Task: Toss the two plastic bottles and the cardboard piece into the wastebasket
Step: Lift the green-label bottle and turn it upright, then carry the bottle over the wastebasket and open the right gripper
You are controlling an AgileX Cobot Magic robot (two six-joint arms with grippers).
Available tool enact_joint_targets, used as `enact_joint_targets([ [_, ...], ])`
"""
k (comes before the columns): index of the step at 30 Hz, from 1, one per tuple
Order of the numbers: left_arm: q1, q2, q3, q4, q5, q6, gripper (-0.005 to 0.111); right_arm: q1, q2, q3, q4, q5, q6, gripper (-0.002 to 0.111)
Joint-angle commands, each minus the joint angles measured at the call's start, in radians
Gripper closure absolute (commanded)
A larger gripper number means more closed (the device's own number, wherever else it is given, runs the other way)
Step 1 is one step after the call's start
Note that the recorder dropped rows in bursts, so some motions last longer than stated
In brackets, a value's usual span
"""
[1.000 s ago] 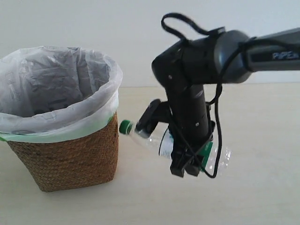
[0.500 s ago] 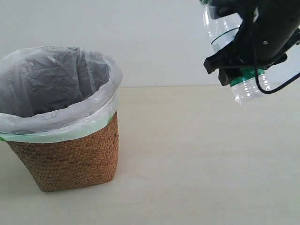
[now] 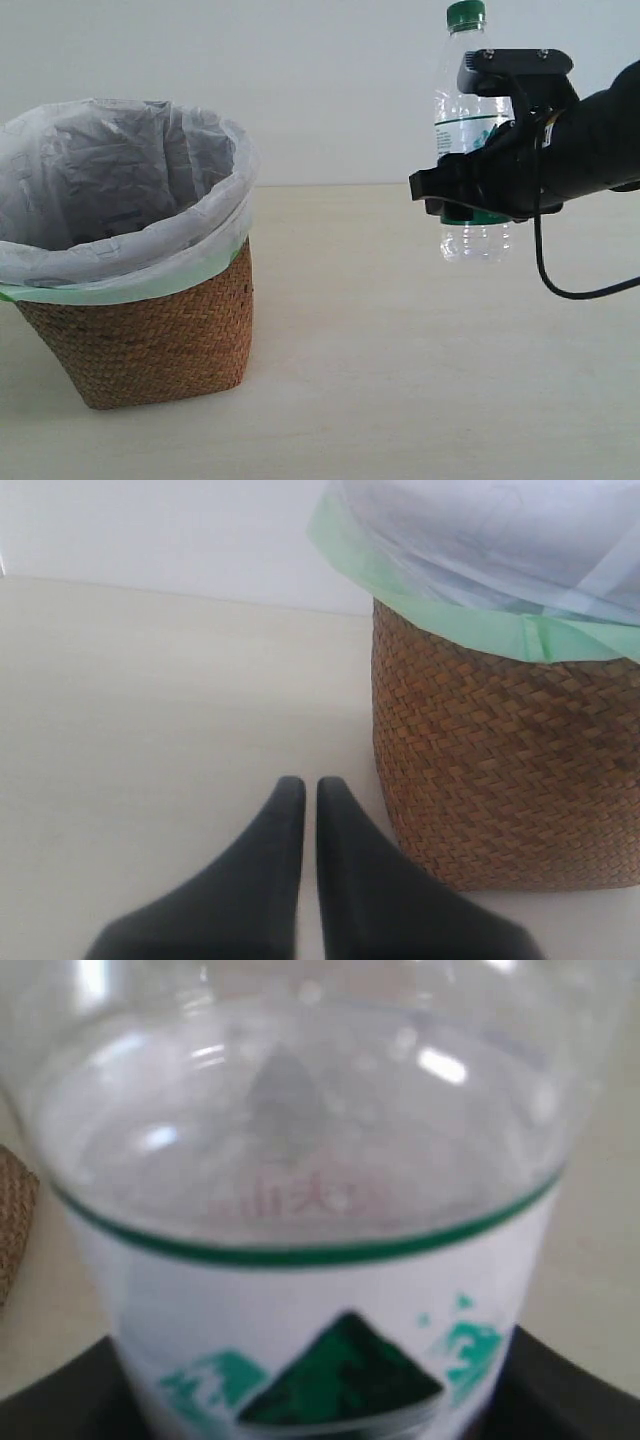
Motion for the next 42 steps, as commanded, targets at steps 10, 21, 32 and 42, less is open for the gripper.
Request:
enact_joint_targets([
  [10,-0.004,-0.003,0.004,0.002,0.0,-0.003,0.103,-0.215,-0.015,-0.082,-0.131,0.146,0.019,0.108],
  [21,-0.004,-0.003,0.004,0.002,0.0,-0.003,0.103,-0.291,0.002,-0.082,-0.212,0.164,0.02,0.108],
  [32,-0.004,-0.003,0.004,0.002,0.0,-0.003,0.103,0.183,0.128,-0.511,0.201,0.127,-0.092,0.077],
  [42,-0.004,-0.003,0.004,0.002,0.0,-0.003,0.103,0.207,0.212,-0.922,-0.119,0.664,0.132,0.041],
])
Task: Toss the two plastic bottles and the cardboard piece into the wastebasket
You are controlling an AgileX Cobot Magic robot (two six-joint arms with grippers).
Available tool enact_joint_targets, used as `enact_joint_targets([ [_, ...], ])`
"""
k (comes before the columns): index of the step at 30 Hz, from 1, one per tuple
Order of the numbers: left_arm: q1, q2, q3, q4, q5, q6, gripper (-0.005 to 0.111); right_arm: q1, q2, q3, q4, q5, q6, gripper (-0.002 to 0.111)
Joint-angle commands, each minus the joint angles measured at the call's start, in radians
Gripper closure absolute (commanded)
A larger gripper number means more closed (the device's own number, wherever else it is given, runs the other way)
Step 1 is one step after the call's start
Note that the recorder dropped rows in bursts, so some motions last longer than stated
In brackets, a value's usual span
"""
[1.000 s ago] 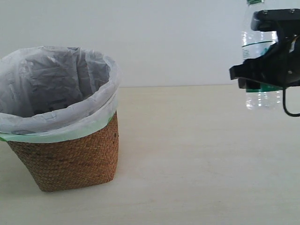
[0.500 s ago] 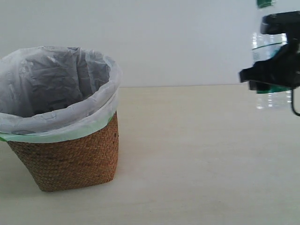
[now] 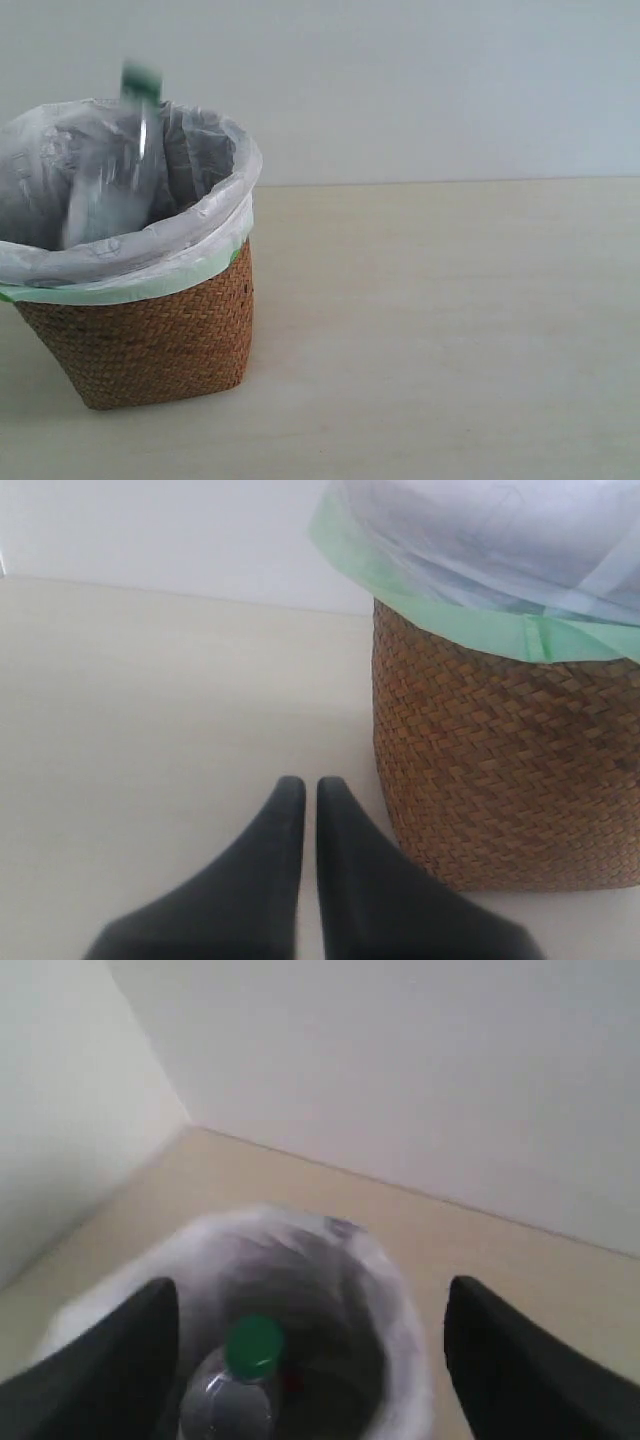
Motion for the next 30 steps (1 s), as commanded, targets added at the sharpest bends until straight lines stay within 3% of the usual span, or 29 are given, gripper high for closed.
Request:
enact_joint_targets([
  [1,-0.004,-0.003,0.004,0.002,0.0,-0.003,0.103,-0.098,0.013,-0.007,-0.371,0.357,0.158,0.041],
  [3,-0.004,-0.003,0.004,0.002,0.0,-0.003,0.103,-0.128,0.013,-0.007,-0.48,0.467,0.148,0.048],
  [5,-0.004,-0.003,0.004,0.002,0.0,-0.003,0.103,-0.134,0.013,-0.004,-0.572,0.514,0.125,0.079],
  [7,-0.004,-0.003,0.004,0.002,0.0,-0.003,0.103,-0.134,0.002,0.027,-0.577,0.514,0.112,0.102],
  [8,-0.004,-0.003,0.004,0.002,0.0,-0.003,0.103,-0.134,-0.018,0.078,-0.591,0.514,0.123,0.107],
  [14,-0.004,-0.003,0.004,0.002,0.0,-0.003,0.103,-0.134,-0.163,0.448,-0.619,0.257,0.24,0.101],
  [18,-0.004,-0.003,0.004,0.002,0.0,-0.003,0.103,-0.132,-0.336,0.829,-0.573,-0.129,0.379,0.101],
  [21,-0.004,-0.003,0.004,0.002,0.0,-0.003,0.103,-0.132,-0.567,1.185,-0.573,-0.557,0.488,0.101],
  [23,-0.004,-0.003,0.004,0.002,0.0,-0.003,0.103,-0.132,-0.709,1.347,-0.573,-0.707,0.537,0.102],
  [30,-0.004,-0.003,0.004,0.002,0.0,-0.003,0.103,-0.132,-0.986,1.506,-0.573,-0.707,0.546,0.102],
])
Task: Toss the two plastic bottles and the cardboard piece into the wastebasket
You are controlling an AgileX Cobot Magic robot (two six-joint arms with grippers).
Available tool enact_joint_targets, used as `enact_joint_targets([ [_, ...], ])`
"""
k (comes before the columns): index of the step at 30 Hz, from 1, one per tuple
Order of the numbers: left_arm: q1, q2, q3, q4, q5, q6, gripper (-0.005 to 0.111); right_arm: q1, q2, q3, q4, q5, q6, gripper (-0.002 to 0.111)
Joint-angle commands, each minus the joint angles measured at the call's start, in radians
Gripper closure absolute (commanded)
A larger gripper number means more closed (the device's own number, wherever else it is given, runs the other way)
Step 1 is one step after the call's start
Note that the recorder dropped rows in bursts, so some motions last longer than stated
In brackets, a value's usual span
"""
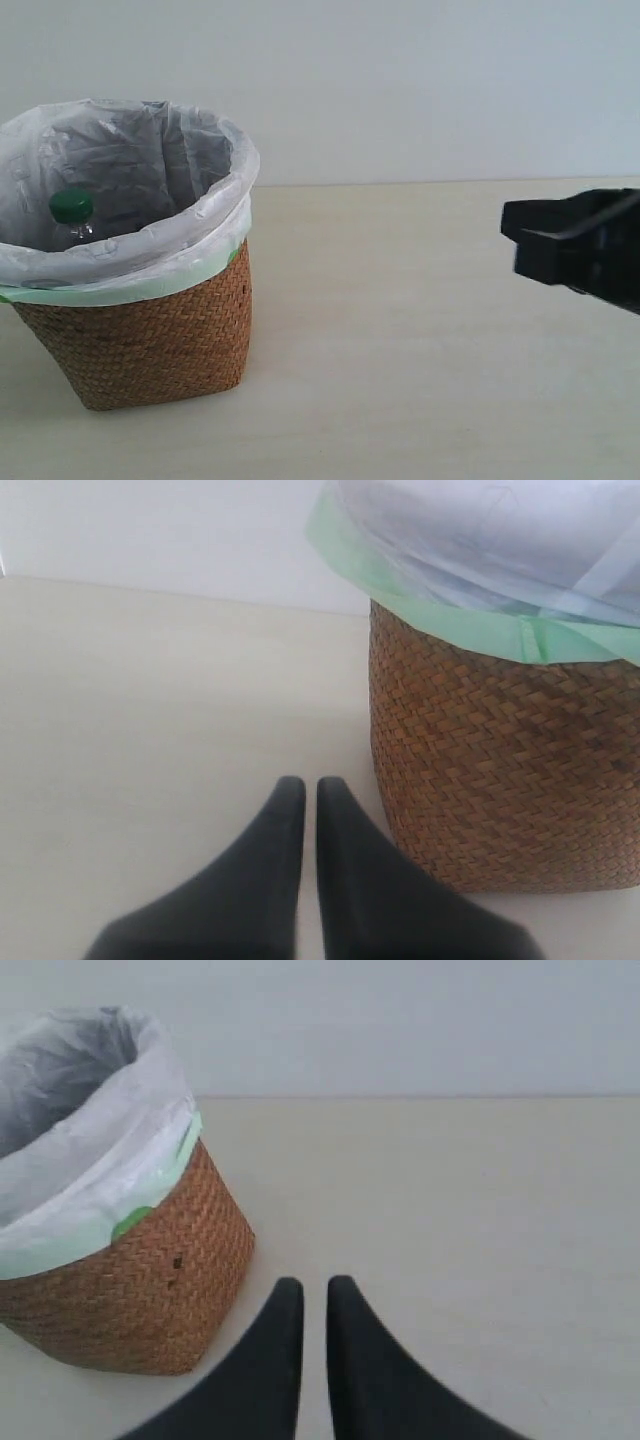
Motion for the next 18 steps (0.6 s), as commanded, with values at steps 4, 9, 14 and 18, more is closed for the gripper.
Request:
enact_joint_targets([
  [4,-0.004,-0.003,0.004,0.002,0.0,-0.003,0.103,-0.002,-0.222,0.065,-0.005,0.055,0.006,0.102],
  [9,-0.004,-0.003,0.004,0.002,0.0,-0.003,0.103,-0.002,-0.295,0.065,-0.005,0.055,0.006,0.102],
  [14,-0.004,-0.003,0.004,0.002,0.0,-0.003,0.103,-0.002,-0.32,0.065,-0.005,0.053,0.006,0.102],
  [18,-0.004,-0.003,0.004,0.002,0.0,-0.003,0.103,-0.002,-0.32,0.065,-0.005,0.053,0.006,0.102],
])
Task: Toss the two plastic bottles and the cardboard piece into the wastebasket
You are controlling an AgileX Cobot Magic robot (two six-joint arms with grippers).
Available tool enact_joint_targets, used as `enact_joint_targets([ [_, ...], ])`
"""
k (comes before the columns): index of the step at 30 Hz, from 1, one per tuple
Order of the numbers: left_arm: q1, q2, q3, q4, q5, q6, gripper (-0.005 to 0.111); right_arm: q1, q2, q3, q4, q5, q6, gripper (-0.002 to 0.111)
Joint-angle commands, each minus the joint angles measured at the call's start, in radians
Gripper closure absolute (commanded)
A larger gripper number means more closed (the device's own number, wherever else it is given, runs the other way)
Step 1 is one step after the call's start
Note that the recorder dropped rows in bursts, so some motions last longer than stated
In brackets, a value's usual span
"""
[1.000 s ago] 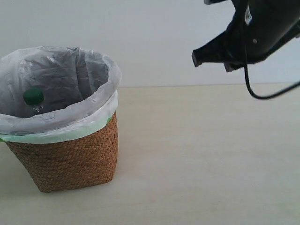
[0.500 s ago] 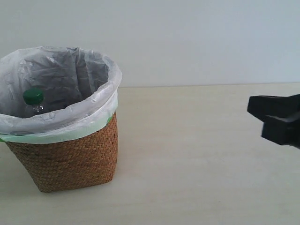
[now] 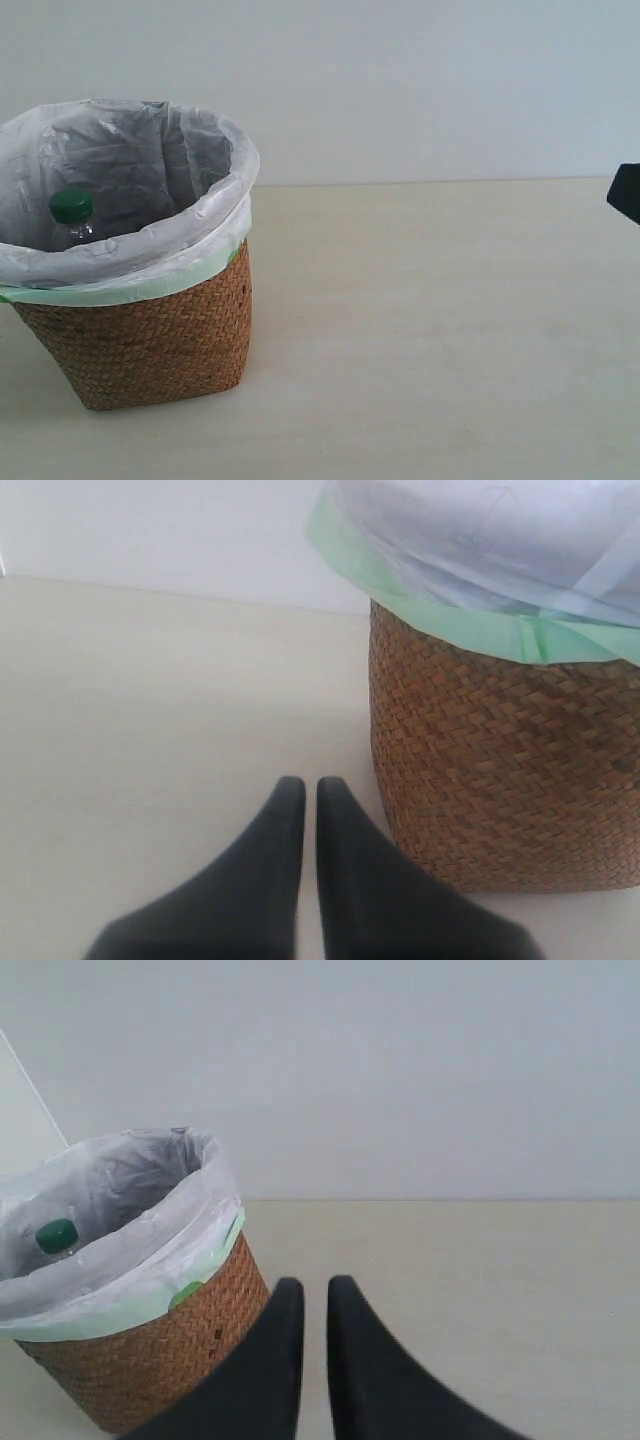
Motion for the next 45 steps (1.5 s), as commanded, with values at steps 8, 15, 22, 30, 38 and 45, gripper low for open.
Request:
enact_joint_targets([
  [8,-0.004,-0.003,0.004,0.002,0.0,-0.003,0.103,-0.044,-0.111,0.034,-0.004,0.07,0.005,0.102],
  [15,-0.004,-0.003,0.004,0.002,0.0,-0.003,0.103,-0.157,-0.328,0.181,-0.011,0.014,-0.015,0.102],
  [22,-0.004,-0.003,0.004,0.002,0.0,-0.003,0.103,-0.212,-0.475,0.276,-0.011,0.008,-0.018,0.102],
  [30,-0.004,-0.003,0.004,0.002,0.0,-0.003,0.103,-0.212,-0.537,0.347,-0.011,0.179,-0.064,0.102],
  [38,-0.004,-0.003,0.004,0.002,0.0,-0.002,0.103,-0.212,-0.537,0.347,-0.03,0.343,-0.089,0.102],
  [45,-0.004,-0.003,0.004,0.002,0.0,-0.002,0.103,-0.212,-0.537,0.347,-0.026,0.351,-0.107,0.102],
])
